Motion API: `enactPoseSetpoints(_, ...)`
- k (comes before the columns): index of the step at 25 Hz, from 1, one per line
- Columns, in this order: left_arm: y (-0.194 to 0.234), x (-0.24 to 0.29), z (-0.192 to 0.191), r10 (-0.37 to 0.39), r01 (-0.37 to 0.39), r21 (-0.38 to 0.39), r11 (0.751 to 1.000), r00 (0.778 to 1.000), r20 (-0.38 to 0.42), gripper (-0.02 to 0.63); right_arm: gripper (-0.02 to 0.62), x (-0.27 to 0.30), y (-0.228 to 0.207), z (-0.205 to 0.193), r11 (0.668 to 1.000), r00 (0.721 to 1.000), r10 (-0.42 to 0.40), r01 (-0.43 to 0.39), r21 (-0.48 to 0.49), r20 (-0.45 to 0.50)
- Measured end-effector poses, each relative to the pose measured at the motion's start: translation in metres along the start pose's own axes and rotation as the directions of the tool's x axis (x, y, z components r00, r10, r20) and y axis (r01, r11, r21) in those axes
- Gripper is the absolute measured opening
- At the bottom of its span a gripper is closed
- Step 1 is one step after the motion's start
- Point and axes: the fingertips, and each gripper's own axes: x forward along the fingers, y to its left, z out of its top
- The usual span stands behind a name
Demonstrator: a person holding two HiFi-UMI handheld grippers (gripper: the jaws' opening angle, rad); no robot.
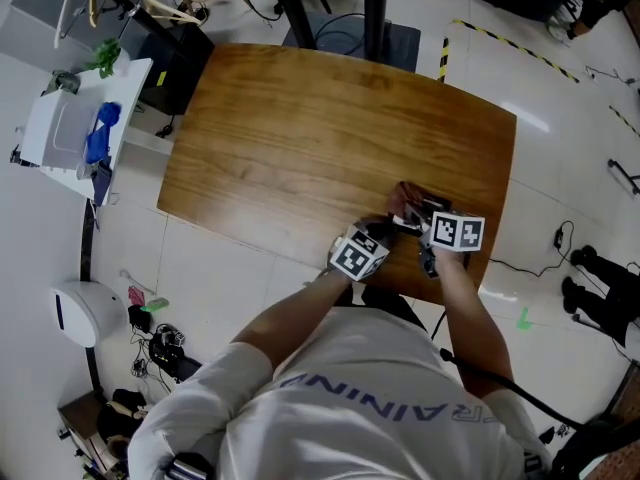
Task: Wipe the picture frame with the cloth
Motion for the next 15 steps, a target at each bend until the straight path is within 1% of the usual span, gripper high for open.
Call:
enactPoseSetpoints(8,0.001,-0.001,0.000,0.009,-0.009,-0.020,1.000,1.000,0.014,0.006,0.107,-0.027,-0.030,0.000,0.994,0.995,-0.101,0.101,0.034,0.000)
enactPoseSetpoints(13,0.002,-0.002,0.000,0.008,-0.007,-0.039,0.999,1.000,0.022,0.006,0.107,-0.059,-0.052,-0.001,0.985,0.986,-0.164,0.163,0.050,0.029)
enactPoseSetpoints(15,0.001,-0.002,-0.001,0.005,-0.005,-0.041,0.999,1.000,0.021,0.006,0.107,-0.074,-0.062,-0.003,0.983,0.982,-0.184,0.182,0.039,0.044)
